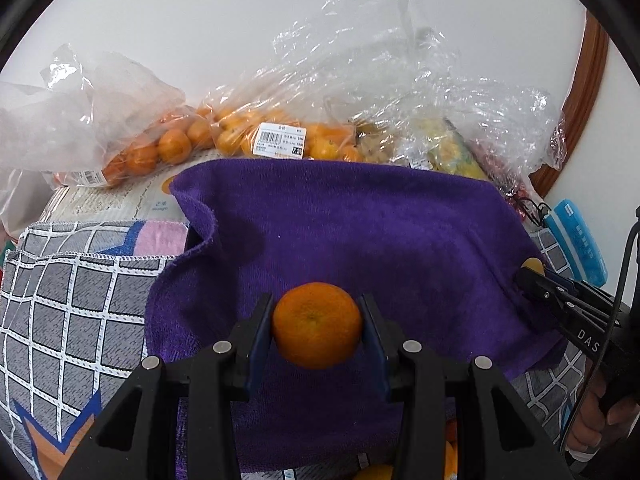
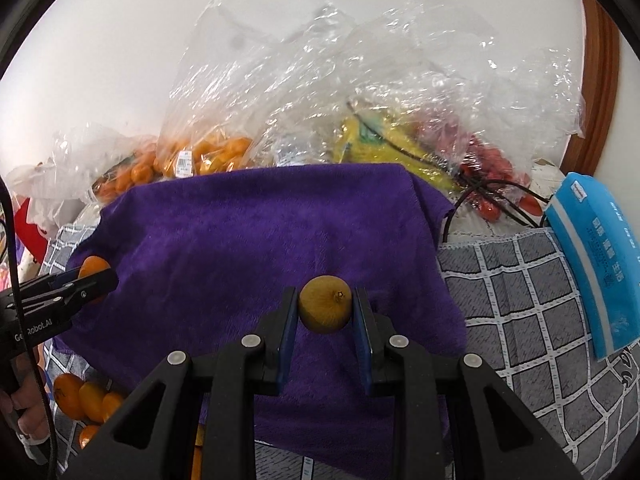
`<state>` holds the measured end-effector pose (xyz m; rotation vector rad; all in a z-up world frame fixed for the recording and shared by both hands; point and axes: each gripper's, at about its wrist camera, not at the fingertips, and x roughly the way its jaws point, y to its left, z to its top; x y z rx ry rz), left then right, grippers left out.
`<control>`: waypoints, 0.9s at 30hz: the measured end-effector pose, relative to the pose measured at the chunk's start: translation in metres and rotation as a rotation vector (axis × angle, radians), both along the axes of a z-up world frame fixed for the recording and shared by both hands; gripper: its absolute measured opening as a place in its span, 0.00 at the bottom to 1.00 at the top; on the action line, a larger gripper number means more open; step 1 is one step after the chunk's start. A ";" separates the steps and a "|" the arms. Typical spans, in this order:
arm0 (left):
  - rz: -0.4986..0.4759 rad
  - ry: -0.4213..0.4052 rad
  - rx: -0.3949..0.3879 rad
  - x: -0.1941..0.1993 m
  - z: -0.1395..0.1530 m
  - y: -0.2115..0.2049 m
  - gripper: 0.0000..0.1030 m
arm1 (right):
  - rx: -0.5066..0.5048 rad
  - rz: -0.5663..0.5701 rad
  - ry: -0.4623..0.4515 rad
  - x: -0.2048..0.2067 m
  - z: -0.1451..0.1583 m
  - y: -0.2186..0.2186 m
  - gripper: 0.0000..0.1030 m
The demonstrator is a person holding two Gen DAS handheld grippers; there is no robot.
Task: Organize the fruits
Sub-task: 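Carry both fruits onto the purple towel and open both tools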
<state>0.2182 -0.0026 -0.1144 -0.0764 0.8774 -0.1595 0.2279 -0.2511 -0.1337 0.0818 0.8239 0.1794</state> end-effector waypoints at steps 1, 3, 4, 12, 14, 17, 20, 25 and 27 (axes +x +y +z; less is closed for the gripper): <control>0.000 0.003 0.004 0.001 -0.001 0.000 0.39 | -0.001 0.002 0.003 0.000 -0.001 0.001 0.26; -0.004 0.009 0.010 0.001 -0.002 -0.001 0.39 | -0.002 0.005 0.008 0.000 -0.003 0.002 0.26; -0.004 0.013 0.013 0.002 -0.002 -0.002 0.39 | -0.003 0.006 0.010 0.000 -0.004 0.002 0.26; -0.012 0.038 0.019 0.004 -0.010 -0.002 0.39 | -0.015 0.013 0.024 0.002 -0.010 0.005 0.26; -0.012 0.042 0.020 0.004 -0.011 -0.002 0.39 | -0.017 0.015 0.028 0.002 -0.011 0.006 0.26; -0.011 0.054 0.025 0.005 -0.014 -0.002 0.39 | -0.017 0.017 0.034 0.003 -0.013 0.006 0.26; -0.010 0.062 0.022 0.005 -0.016 -0.002 0.39 | -0.017 0.020 0.042 0.003 -0.014 0.007 0.26; -0.016 0.071 0.026 0.005 -0.018 -0.002 0.39 | -0.022 0.026 0.046 0.001 -0.017 0.011 0.26; -0.018 0.071 0.026 0.004 -0.018 -0.003 0.39 | -0.020 0.026 0.043 0.000 -0.017 0.011 0.26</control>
